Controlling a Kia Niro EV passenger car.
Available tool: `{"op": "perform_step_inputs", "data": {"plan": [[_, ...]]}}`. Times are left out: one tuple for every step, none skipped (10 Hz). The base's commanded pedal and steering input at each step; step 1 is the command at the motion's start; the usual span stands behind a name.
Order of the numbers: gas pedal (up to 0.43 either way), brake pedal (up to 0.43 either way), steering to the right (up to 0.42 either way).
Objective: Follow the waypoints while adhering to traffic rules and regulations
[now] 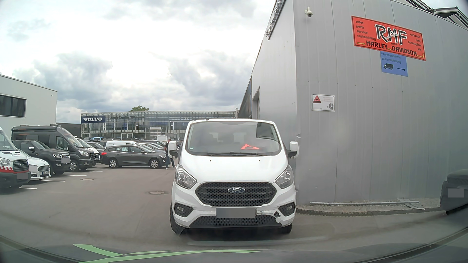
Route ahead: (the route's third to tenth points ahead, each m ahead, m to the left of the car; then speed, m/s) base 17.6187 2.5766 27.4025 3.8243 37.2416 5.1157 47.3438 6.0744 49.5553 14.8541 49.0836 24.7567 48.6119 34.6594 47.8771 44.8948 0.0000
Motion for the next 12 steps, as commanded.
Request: {"op": "perform_step_inputs", "data": {"plan": [[0.0,0.415,-0.462],[0.0,0.415,-0.463],[0.0,0.421,-0.462],[0.0,0.421,-0.462],[0.0,0.421,-0.463],[0.0,0.415,-0.462],[0.0,0.421,-0.463],[0.0,0.421,-0.462],[0.0,0.421,-0.463],[0.0,0.421,-0.463],[0.0,0.421,-0.462],[0.0,0.421,-0.463]]}}
